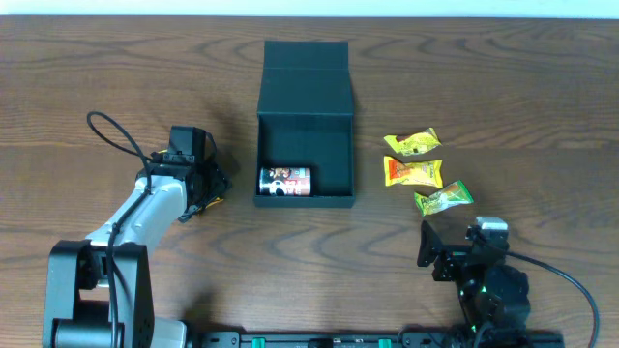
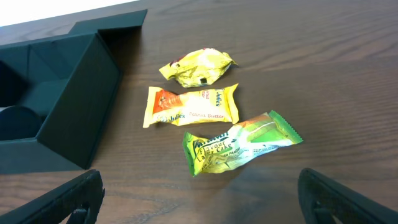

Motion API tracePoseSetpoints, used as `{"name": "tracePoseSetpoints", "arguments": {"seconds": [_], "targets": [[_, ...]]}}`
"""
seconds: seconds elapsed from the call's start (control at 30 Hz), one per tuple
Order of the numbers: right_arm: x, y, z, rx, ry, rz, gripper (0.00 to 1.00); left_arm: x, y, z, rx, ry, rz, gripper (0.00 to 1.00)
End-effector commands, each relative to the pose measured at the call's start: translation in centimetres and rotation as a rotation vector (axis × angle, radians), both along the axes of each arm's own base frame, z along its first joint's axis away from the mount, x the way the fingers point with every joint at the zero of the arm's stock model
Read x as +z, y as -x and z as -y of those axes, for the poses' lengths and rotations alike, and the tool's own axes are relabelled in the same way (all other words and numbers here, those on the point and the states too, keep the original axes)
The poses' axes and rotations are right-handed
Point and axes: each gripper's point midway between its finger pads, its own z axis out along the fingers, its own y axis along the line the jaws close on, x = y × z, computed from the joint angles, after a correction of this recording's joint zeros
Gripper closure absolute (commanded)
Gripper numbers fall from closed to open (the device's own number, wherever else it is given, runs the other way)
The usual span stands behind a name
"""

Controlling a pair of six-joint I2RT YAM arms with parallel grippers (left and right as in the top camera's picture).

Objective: Pack container
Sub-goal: 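Grasp the yellow Le-mond cheese packet with the left gripper, then carry the packet into the box beside the can and release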

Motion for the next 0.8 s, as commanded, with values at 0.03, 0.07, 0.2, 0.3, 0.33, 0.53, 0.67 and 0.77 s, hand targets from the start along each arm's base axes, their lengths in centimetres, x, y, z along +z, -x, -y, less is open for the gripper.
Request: {"name": "tracePoseSetpoints", "arguments": {"seconds": [0.03, 0.07, 0.2, 0.3, 0.33, 0.53, 0.67, 0.77], "targets": [[-0.3, 0.0, 0.0, -0.007, -0.009, -0.004, 0.01, -0.8, 0.3, -0.7, -0.028, -0.037, -0.024, 0.22], [-0.3, 0.0, 0.0, -0.007, -0.009, -0.004, 0.01, -1.1, 0.4, -0.7, -0.028, -0.038, -0.033, 0.22], [-0.3, 0.0, 0.0, -0.007, -0.009, -0.004, 0.01, -1.8, 0.7, -0.5, -0.031, -0.028, -0.06, 0.23], [-0.3, 0.0, 0.0, -0.007, -0.009, -0.004, 0.01, -2.0, 0.8, -0.5, -0.034, -0.03, -0.064, 0.3], [-0.3, 0.0, 0.0, -0.007, -0.009, -0.004, 0.01, -2.0, 0.8, -0.5, -0.035, -0.03, -0.064, 0.33], [-0.3, 0.0, 0.0, -0.007, -0.009, -0.004, 0.01, -1.9, 0.7, -0.4, -0.048, -0.024, -0.064, 0.53], [-0.3, 0.0, 0.0, -0.007, -0.008, -0.004, 0.01, -1.0, -0.1, 0.0, -0.098, -0.018, -0.056, 0.55], [-0.3, 0.0, 0.0, -0.007, -0.009, -0.004, 0.01, 0.5, -1.2, 0.1, -0.144, -0.029, -0.046, 0.57]]}}
